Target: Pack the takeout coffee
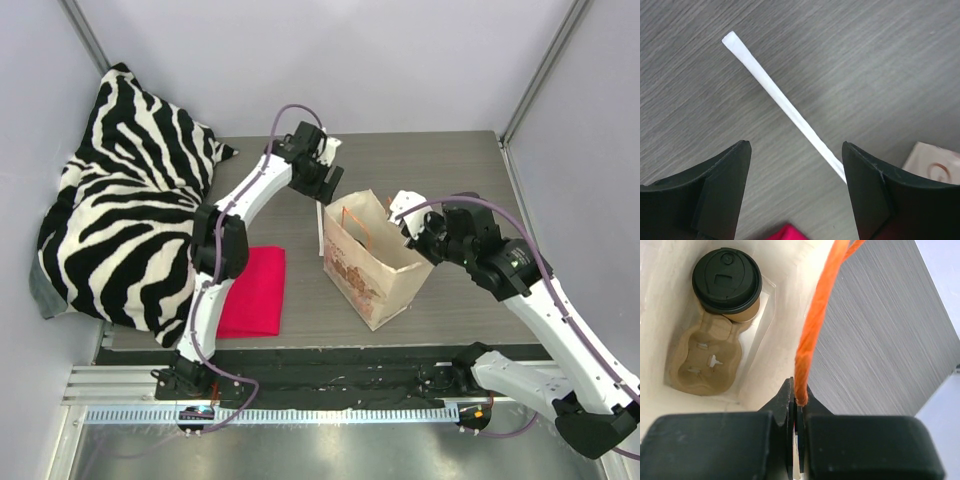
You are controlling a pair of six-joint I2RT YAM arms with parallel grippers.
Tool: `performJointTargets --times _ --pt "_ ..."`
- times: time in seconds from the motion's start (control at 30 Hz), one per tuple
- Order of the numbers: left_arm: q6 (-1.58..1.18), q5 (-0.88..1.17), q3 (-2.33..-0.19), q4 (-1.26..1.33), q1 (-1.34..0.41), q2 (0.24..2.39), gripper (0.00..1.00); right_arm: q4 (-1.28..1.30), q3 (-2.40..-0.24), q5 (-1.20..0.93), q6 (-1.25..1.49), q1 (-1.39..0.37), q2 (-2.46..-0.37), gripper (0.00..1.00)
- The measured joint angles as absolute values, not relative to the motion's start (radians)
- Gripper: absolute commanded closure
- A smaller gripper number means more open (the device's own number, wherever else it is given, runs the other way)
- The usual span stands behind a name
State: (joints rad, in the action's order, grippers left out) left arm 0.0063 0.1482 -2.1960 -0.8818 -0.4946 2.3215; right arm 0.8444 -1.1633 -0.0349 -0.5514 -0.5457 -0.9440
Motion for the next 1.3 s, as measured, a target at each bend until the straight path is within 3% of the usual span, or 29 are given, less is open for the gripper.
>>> performJointTargets --times 0.13,0.37,0.6,0.9,1.1,1.3 --pt "-0.001 0.048 -2.207 -0.850 -0.533 2.369 0.29 0.852 -1.163 0.001 -0.536 -0.546 -0.942 0.86" --pt "-0.025 -0.081 -2.288 -0.854 -0.571 2.472 0.39 0.855 -1.163 0.042 -0.513 -0.546 -0.944 0.80" --pt "-0.064 -0.143 -2.294 -0.878 -0.572 2.503 0.40 0.854 -1.163 0.051 -0.494 -0.546 -0.957 0.79" --pt "-0.096 -0.134 -2.294 -0.896 -0.567 2.522 0.53 0.841 -1.159 0.051 -0.495 -0.546 -0.958 0.78" --pt "-0.102 -0.100 -2.294 -0.897 -0.557 2.524 0.69 0.805 -1.142 0.051 -0.502 -0.546 -0.972 0.78" --pt "-0.102 -0.048 -2.294 -0.900 -0.525 2.524 0.95 0.743 -1.130 0.051 -0.511 -0.545 -1.007 0.78"
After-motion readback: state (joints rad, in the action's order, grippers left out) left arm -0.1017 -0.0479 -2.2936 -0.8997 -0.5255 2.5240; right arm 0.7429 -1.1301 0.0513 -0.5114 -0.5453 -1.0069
